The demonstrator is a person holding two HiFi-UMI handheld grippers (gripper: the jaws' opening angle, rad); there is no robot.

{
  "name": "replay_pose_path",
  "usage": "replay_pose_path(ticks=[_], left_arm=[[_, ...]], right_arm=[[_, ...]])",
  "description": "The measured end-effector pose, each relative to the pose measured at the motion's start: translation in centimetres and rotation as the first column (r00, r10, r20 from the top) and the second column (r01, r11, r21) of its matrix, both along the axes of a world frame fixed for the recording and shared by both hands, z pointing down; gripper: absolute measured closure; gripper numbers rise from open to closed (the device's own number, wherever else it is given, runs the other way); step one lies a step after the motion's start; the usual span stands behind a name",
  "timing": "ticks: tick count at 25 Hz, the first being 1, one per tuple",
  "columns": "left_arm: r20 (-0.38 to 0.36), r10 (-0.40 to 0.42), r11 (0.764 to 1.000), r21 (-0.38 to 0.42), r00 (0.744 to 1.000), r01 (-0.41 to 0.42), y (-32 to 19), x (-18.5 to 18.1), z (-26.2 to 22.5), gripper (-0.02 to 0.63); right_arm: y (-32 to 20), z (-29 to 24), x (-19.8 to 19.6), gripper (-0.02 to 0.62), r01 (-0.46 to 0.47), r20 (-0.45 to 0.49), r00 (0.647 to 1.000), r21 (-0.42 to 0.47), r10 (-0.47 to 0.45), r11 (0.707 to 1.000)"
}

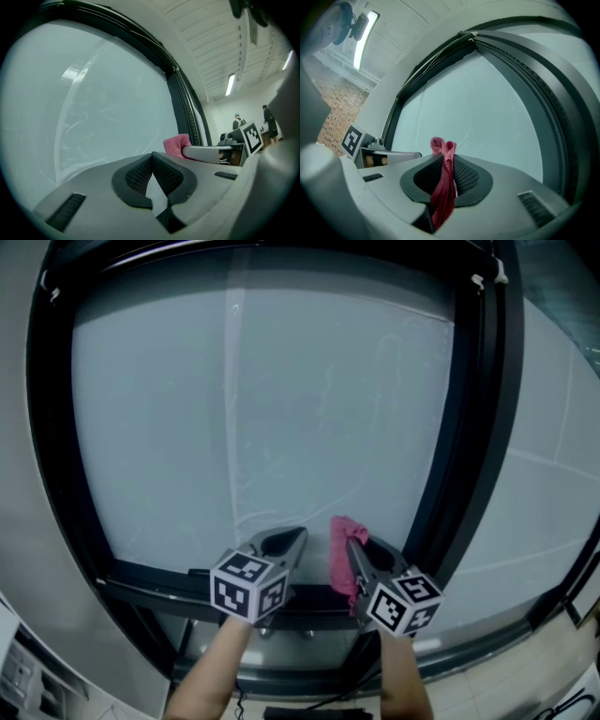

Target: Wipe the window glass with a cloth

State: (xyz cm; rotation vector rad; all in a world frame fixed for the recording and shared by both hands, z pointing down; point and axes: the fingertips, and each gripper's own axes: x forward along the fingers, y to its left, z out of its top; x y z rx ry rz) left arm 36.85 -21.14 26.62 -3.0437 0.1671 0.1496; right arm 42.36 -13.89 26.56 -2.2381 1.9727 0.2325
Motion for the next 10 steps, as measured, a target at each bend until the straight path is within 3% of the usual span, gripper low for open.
replay_pose_path(ticks=[10], left_arm=[[0.008, -0.001, 1.000, 0.003, 1.000, 0.001, 0.33, -0.09, 0.22, 0.600]], right_arm=[[0.40, 0.19, -0.38, 0.540, -0.019, -0.001, 1.000, -0.015, 0.019, 1.000]])
